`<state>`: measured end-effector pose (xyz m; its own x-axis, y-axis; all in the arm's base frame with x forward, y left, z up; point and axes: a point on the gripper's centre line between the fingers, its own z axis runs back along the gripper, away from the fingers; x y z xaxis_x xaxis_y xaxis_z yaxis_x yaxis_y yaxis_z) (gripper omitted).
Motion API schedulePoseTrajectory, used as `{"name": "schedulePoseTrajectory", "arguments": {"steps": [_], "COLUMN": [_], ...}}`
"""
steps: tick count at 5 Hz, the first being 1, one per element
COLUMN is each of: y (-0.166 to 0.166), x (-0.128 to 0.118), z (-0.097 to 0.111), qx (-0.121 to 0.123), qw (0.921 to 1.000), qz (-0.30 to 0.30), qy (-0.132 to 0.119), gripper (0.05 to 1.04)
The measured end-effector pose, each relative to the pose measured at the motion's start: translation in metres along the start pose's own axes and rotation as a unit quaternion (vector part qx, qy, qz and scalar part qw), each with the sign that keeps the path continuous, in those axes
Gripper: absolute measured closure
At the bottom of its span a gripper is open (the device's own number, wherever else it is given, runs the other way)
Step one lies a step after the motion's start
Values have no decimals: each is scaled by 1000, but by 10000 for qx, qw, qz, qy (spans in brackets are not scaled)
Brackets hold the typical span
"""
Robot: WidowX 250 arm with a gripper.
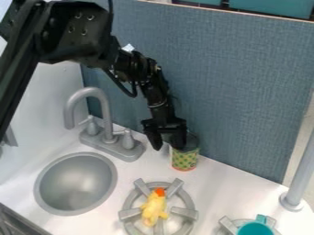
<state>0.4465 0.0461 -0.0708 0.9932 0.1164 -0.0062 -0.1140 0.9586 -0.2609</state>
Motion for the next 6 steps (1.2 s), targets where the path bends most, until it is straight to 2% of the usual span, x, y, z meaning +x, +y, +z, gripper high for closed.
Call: {"name": "schedulePoseTrajectory", "arguments": {"steps": [1,2,3,4,5,6], "y": [-20,-48,-90,-125,-129,-130], "x": [-21,-42,-65,-79,-87,-78], "z": [-2,-12,-25,-36,-38,-19], "qx": [-14,-393,-705,-969,-1012,-796], "qw": [9964,9883,9731,9630,9636,9720], "qz": [-303,-678,-1301,-1681,-1620,-1588], "qy": [795,1306,1764,1871,1871,1538], "gripper": [82,83,83,83,83,83]}}
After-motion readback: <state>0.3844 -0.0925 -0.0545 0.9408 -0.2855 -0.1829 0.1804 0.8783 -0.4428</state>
